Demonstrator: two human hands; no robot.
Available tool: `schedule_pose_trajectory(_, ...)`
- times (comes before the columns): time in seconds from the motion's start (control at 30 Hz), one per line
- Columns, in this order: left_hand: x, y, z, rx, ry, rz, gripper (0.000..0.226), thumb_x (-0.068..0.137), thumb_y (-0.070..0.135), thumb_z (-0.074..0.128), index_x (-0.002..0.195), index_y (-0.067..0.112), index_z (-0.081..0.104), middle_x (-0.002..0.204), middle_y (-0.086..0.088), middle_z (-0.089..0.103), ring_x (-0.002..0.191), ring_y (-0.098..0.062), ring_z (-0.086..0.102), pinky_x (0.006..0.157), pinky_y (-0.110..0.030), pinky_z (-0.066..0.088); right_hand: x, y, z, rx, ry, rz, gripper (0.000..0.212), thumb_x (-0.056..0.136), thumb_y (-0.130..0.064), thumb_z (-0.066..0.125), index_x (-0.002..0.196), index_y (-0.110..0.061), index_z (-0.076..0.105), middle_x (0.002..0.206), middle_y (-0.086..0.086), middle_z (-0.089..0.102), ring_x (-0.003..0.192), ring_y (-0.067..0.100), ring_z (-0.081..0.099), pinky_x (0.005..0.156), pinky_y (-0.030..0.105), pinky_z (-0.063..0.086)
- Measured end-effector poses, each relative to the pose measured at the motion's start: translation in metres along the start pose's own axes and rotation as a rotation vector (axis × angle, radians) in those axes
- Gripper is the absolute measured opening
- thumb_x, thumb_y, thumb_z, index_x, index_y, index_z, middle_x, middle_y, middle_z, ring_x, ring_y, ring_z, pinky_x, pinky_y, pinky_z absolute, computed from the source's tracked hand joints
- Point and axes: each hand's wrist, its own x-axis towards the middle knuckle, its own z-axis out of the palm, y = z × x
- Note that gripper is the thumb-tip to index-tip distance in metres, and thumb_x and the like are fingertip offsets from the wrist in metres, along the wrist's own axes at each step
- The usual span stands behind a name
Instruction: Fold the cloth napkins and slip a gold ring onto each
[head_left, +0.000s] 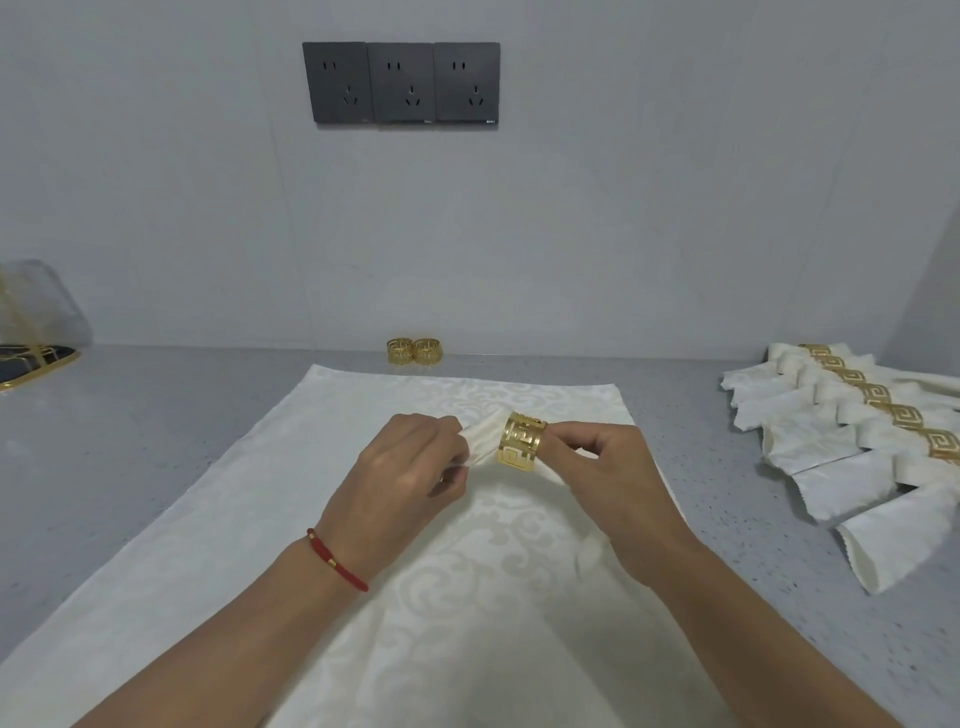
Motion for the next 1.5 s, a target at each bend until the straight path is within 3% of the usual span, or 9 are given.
schedule_pose_trajectory(0.1, 0.0, 0.001, 0.0, -0.002, -0.014, 0.054, 0.013, 0.075, -0.008, 0.061, 0.072, 0.004, 0.064, 0.079, -0.003, 0.063, 0.074, -0.022, 0.055, 0.072, -0.029, 0.046, -0.002, -0.002, -0.003, 0.145, -0.058, 0.122, 0.024, 0.086, -0.024, 0.08, 0.071, -0.006, 0.075, 0.052, -0.014, 0.045, 0.042, 0.003, 0.039, 0.048, 0.011, 0.032)
schedule_pose_trajectory(0.2, 0.0, 0.002, 0.001, -0.024, -0.038, 0.054, 0.013, 0.074, -0.009, 0.062, 0.074, 0.004, 0.064, 0.081, -0.002, 0.062, 0.076, -0.021, 0.053, 0.075, -0.025, 0.044, -0.002, 0.0, -0.005, 0.152, -0.042, 0.139, 0.051, 0.08, -0.027, 0.085, 0.091, 0.018, 0.064, 0.063, 0.001, 0.029, 0.049, 0.007, 0.024, 0.046, 0.015, 0.026)
schedule_pose_trajectory(0.37, 0.001, 0.006, -0.001, -0.03, -0.046, 0.09, 0.017, 0.084, -0.005, 0.052, 0.075, 0.003, 0.064, 0.081, -0.003, 0.062, 0.078, -0.021, 0.051, 0.075, -0.024, 0.042, -0.005, -0.004, -0.005, 0.116, -0.074, 0.19, 0.026, 0.081, -0.04, 0.083, 0.076, -0.014, 0.081, 0.067, -0.003, 0.021, 0.061, 0.016, 0.018, 0.062, 0.035, 0.018)
schedule_pose_trajectory(0.57, 0.001, 0.006, -0.002, -0.052, -0.023, 0.127, 0.013, 0.08, -0.008, 0.058, 0.075, 0.002, 0.066, 0.083, -0.004, 0.064, 0.076, -0.022, 0.053, 0.074, -0.025, 0.043, -0.005, -0.004, -0.005, 0.202, -0.081, 0.234, 0.015, 0.078, -0.031, 0.085, 0.084, -0.018, 0.084, 0.065, -0.012, 0.06, 0.052, 0.0, 0.049, 0.051, 0.013, 0.039)
schedule_pose_trajectory(0.73, -0.001, 0.0, 0.003, -0.159, -0.134, -0.005, 0.017, 0.073, -0.003, 0.072, 0.083, 0.007, 0.063, 0.087, 0.002, 0.062, 0.077, -0.021, 0.059, 0.069, -0.031, 0.05, -0.005, -0.002, -0.003, 0.262, -0.021, 0.153, 0.019, 0.079, -0.017, 0.085, 0.083, 0.0, 0.08, 0.055, -0.011, 0.055, 0.044, -0.001, 0.049, 0.047, 0.009, 0.039)
schedule_pose_trajectory(0.93, 0.008, 0.006, -0.005, -0.551, -0.436, -0.343, 0.061, 0.09, 0.048, 0.065, 0.144, 0.035, 0.039, 0.132, 0.026, 0.05, 0.125, -0.001, 0.047, 0.098, -0.022, 0.043, -0.005, -0.002, 0.005, 0.097, -0.069, 0.035, 0.016, 0.08, -0.027, 0.085, 0.08, -0.011, 0.082, 0.085, 0.009, 0.077, 0.081, 0.024, 0.071, 0.081, 0.034, 0.054)
schedule_pose_trajectory(1.1, 0.014, 0.01, -0.009, -0.753, -0.471, -0.459, 0.026, 0.096, 0.035, 0.061, 0.121, 0.03, 0.068, 0.116, 0.014, 0.069, 0.114, -0.012, 0.059, 0.095, -0.026, 0.045, -0.011, -0.007, 0.012, 0.016, -0.122, -0.006, 0.005, 0.082, -0.026, 0.082, 0.078, -0.024, 0.084, 0.092, 0.007, 0.077, 0.095, 0.019, 0.071, 0.091, 0.036, 0.053)
schedule_pose_trajectory(1.4, 0.017, 0.002, -0.016, -0.976, -0.441, -0.653, 0.02, 0.098, 0.025, 0.062, 0.116, 0.019, 0.068, 0.116, 0.002, 0.07, 0.111, -0.018, 0.064, 0.099, -0.052, 0.047, -0.012, -0.011, 0.006, 0.182, -0.095, 0.028, 0.006, 0.085, -0.014, 0.078, 0.085, -0.015, 0.084, 0.094, 0.003, 0.08, 0.095, 0.017, 0.076, 0.093, 0.04, 0.056)
schedule_pose_trajectory(1.5, 0.014, -0.003, -0.017, -1.0, -0.437, -0.683, 0.023, 0.096, 0.024, 0.065, 0.118, 0.02, 0.068, 0.117, 0.002, 0.069, 0.113, -0.017, 0.063, 0.098, -0.048, 0.049, -0.012, -0.012, 0.005, 0.22, -0.083, 0.001, 0.011, 0.087, -0.01, 0.076, 0.082, -0.015, 0.084, 0.075, -0.007, 0.077, 0.068, 0.003, 0.072, 0.066, 0.026, 0.058)
